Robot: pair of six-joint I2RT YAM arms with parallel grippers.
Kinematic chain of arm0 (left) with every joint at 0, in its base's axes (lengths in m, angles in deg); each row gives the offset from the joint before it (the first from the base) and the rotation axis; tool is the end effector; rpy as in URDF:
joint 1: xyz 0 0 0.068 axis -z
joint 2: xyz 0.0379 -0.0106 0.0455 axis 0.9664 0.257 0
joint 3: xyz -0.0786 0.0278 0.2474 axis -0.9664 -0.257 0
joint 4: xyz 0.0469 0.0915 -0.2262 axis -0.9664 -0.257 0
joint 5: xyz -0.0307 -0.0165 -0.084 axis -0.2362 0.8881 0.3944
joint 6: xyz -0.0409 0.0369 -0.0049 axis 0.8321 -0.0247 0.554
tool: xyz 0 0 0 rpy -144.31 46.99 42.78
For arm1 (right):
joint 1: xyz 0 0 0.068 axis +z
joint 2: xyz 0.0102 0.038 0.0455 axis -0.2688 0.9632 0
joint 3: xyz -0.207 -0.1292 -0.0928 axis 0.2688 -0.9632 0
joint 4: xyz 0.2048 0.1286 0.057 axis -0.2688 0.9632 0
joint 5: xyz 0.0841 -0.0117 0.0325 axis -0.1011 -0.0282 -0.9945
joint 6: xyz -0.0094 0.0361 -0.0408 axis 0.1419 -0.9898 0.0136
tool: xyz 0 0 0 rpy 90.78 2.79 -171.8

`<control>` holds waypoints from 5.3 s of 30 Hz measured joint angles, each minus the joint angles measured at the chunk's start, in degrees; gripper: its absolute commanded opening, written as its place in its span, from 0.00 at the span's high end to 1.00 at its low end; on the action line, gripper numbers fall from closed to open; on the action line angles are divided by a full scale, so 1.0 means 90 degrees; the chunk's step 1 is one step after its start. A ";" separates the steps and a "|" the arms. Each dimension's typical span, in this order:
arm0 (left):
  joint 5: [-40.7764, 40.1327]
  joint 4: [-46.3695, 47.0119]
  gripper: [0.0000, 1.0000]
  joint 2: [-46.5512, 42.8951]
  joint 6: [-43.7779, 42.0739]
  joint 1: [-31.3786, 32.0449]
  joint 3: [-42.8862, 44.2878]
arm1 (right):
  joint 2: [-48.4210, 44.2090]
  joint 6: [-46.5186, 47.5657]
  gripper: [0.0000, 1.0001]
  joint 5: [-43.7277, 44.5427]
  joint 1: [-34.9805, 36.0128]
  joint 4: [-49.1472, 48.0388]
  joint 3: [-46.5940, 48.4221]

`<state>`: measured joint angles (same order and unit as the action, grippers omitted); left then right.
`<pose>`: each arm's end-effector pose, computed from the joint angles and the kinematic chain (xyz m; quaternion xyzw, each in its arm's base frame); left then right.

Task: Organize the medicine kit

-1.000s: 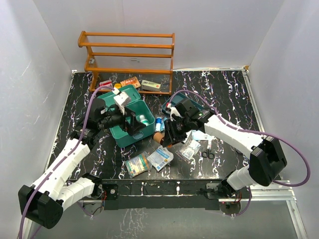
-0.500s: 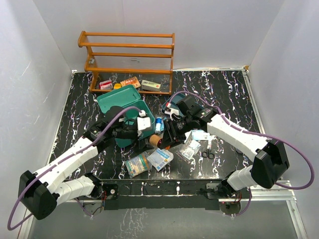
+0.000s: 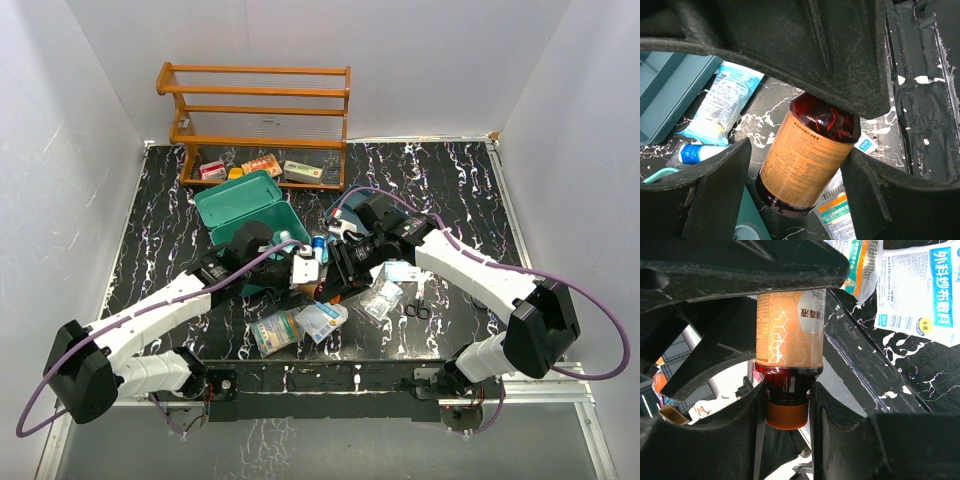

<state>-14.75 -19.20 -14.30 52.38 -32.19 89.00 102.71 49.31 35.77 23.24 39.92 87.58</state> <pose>0.1610 -0.1815 0.2689 0.6518 0.5162 -0.3049 0.4644 0.1916 0.1894 0.2694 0.1525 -0.8812 -0.4460 0.0356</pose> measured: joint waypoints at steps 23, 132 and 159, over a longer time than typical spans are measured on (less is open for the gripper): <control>-0.0328 0.0692 0.60 -0.0221 0.1010 0.0007 -0.0413 | -0.0170 -0.0566 0.37 0.0862 -0.0495 -0.0126 0.0364; -0.4439 0.0952 0.69 0.2409 0.8782 -0.2055 0.0107 | 0.1865 0.0714 0.47 0.6730 -0.0690 -0.0971 0.1406; -0.5000 0.1185 0.48 0.2290 0.8517 -0.2059 0.0274 | 0.1863 0.1010 0.46 0.6683 -0.0690 -0.1047 0.1406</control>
<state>-59.75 -8.53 6.31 129.04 -50.73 91.47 119.48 58.40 95.92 17.03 30.50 100.24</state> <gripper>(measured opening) 0.546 0.536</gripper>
